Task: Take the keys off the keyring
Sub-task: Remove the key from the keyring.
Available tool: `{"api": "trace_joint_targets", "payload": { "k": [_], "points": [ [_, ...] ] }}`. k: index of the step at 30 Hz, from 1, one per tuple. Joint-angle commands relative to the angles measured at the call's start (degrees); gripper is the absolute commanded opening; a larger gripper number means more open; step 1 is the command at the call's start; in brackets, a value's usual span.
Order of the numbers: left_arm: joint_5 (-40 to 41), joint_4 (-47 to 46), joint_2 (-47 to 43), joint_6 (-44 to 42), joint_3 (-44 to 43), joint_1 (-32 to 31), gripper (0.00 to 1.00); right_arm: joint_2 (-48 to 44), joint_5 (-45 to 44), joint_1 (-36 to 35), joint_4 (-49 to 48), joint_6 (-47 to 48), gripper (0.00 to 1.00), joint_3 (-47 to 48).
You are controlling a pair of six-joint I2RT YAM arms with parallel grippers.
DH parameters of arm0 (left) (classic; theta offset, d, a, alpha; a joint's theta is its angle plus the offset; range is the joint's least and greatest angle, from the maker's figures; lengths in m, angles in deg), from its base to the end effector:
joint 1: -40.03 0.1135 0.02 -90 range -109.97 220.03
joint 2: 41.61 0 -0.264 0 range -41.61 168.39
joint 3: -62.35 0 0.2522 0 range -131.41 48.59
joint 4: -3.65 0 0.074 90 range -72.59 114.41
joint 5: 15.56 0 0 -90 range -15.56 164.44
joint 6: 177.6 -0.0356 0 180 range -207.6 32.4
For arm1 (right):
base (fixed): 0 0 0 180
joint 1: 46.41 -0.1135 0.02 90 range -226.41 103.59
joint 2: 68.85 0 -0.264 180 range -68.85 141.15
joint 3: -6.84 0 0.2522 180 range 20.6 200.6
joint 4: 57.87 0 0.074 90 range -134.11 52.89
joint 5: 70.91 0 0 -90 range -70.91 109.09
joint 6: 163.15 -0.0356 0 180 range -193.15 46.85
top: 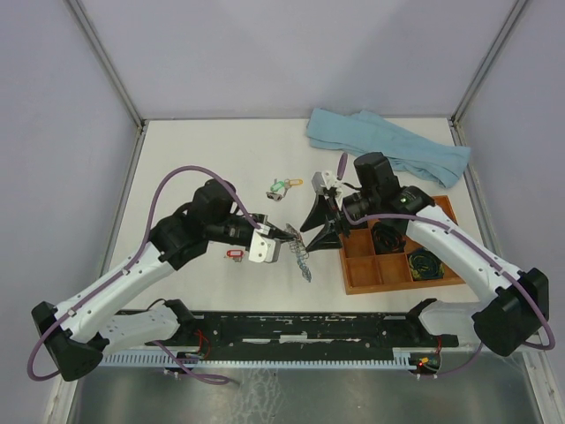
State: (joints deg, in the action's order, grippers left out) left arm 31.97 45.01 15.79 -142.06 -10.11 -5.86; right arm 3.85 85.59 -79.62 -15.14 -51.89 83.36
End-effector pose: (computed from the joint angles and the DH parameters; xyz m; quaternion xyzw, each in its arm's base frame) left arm 0.1297 -0.1684 0.3570 0.7305 0.3603 -0.2700 0.5135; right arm 0.2011 0.1707 0.3270 -0.5555 0.5627 0.5295 0.3072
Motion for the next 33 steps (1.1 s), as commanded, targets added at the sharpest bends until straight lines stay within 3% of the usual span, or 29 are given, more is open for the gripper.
{"api": "trace_joint_targets", "payload": {
  "k": [1,12,33],
  "points": [
    [-2.49,-4.68,-1.65,2.69,-0.10,-0.20,0.03,-1.80,1.93,0.16,-5.02,-1.61,0.64,-0.54],
    [-3.40,-5.76,-1.76,3.38,0.28,-0.29,0.03,-0.96,5.12,-1.06,-7.70,-3.24,0.60,-1.64],
    [-0.76,-6.19,-2.62,2.74,0.99,-0.19,0.03,-1.85,7.71,-1.19,-5.43,-3.55,0.43,-2.22]
  ]
}}
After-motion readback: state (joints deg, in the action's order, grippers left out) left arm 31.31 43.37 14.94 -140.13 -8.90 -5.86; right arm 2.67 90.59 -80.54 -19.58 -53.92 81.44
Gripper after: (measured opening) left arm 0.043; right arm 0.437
